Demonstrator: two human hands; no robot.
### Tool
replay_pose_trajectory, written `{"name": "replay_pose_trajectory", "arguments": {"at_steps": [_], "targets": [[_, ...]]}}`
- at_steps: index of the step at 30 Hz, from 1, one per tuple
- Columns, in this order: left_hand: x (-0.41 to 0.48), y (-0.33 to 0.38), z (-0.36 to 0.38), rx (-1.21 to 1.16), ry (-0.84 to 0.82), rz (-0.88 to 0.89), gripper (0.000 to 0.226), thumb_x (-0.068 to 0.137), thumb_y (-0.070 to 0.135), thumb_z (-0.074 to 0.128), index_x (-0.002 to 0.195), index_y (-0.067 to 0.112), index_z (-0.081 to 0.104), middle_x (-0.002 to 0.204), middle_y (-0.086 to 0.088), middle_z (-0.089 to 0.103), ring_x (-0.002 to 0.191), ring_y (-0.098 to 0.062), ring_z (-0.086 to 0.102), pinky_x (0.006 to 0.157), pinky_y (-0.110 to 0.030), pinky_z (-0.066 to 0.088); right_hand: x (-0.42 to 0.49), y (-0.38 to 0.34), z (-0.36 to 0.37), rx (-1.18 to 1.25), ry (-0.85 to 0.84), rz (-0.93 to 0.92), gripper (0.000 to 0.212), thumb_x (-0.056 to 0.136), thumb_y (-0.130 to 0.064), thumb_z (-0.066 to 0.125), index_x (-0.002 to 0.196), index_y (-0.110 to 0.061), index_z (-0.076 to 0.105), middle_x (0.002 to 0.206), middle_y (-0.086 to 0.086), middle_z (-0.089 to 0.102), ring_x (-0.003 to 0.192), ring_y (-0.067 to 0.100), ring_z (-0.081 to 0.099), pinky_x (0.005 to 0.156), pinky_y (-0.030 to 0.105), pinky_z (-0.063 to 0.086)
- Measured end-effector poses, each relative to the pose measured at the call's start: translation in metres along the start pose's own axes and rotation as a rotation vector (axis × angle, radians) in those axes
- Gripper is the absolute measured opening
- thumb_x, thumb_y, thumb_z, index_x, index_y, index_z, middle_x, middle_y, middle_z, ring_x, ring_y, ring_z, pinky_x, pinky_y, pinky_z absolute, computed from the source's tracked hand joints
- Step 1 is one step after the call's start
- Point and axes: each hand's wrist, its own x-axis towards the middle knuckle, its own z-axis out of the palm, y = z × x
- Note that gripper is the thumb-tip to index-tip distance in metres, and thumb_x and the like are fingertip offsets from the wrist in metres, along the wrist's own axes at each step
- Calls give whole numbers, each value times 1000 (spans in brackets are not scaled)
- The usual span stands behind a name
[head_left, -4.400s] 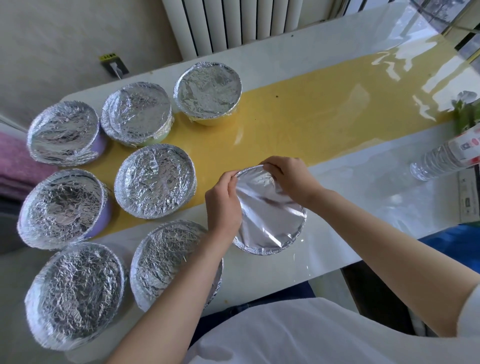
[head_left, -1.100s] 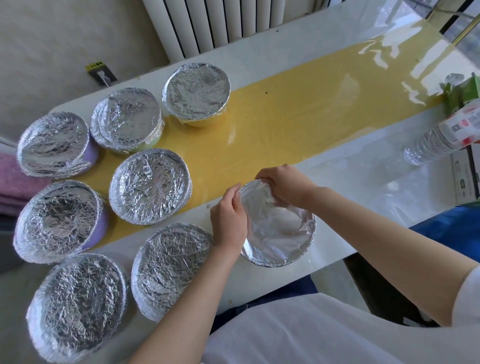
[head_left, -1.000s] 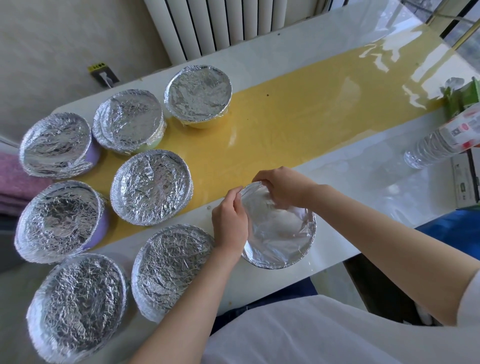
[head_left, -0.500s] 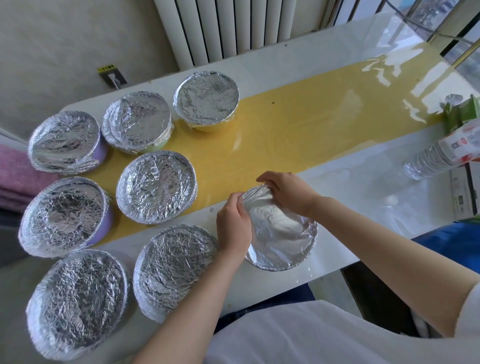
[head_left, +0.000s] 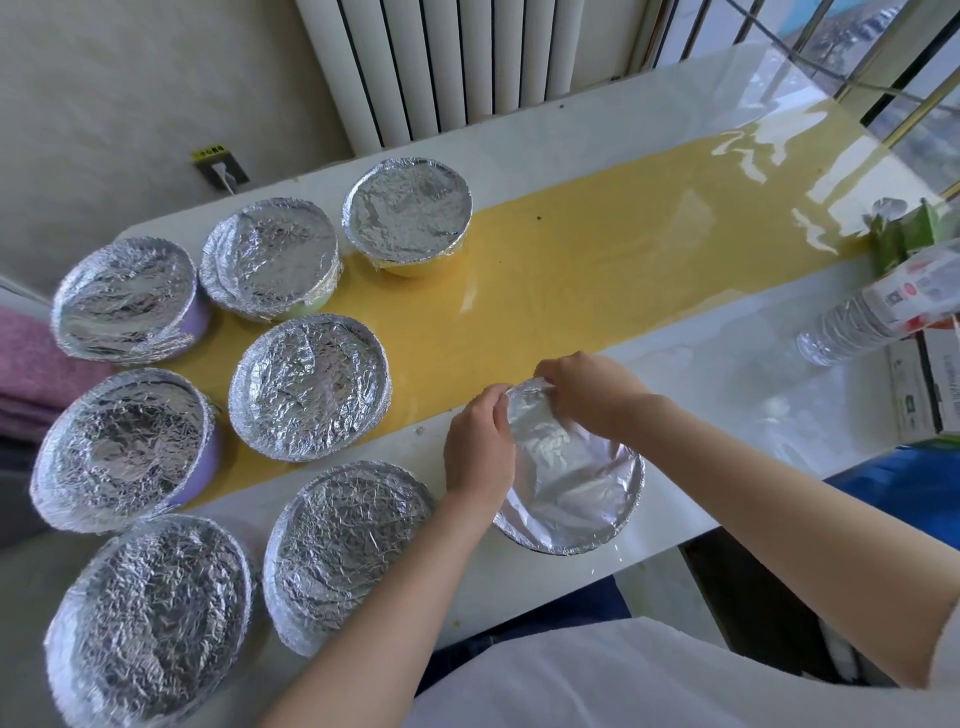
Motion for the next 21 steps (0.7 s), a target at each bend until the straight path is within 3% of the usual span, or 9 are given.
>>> {"name": "replay_pose_trajectory", "arguments": {"at_steps": [2,5,10,14,16,18,21], "targets": [[5,3,1,6,9,7,27,100,15,39,111,9,63,87,-11,67,77,-27,60,59,-28,34,5,-6,-2,32,-27,-52,29,90,-6,43,111,-13,61,98,11,67,86,32,61,67,35,48],[7,5,1,1,42,27,24,99,12,41,102,7,64,71,-12,62,57,-24,47,52,-27,21,9,-9,3,102,-2,-61,23,92,-12,47,105,-15,65,93,8,69,85,31,62,72,39,51],[6,5,1,11,51,80,22,98,10,43,101,5,64,69,-10,62,53,-17,41,52,-23,22,8,-5,5,153,89,-80,21,85,-6,53,95,-10,71,87,9,72,82,29,63,75,40,48],[3,5,0,15,33,76,20,99,12,43,110,7,59,79,-12,66,66,-25,54,54,-21,25,0,1,2,405,142,-19,19,91,-10,58,102,-5,72,89,10,73,69,15,58,66,21,38],[4,4,0,55,20,83,25,98,9,44,119,9,56,83,-15,67,75,-30,61,54,-22,30,-6,4,7,427,186,-19,20,93,-12,57,104,-4,71,90,12,73,75,23,63,67,24,38],[4,4,1,69,-5,82,34,97,5,43,129,11,51,100,-16,69,92,-27,64,69,-23,44,-8,5,13,405,217,-34,19,93,-11,55,101,-3,71,90,13,72,80,30,65,73,31,42],[4,6,0,39,-25,57,42,97,1,41,137,12,44,120,-13,63,112,-19,59,89,-22,45,-3,4,9,379,197,-49,20,94,-11,53,98,-3,72,86,13,72,75,30,63,76,38,46]]}}
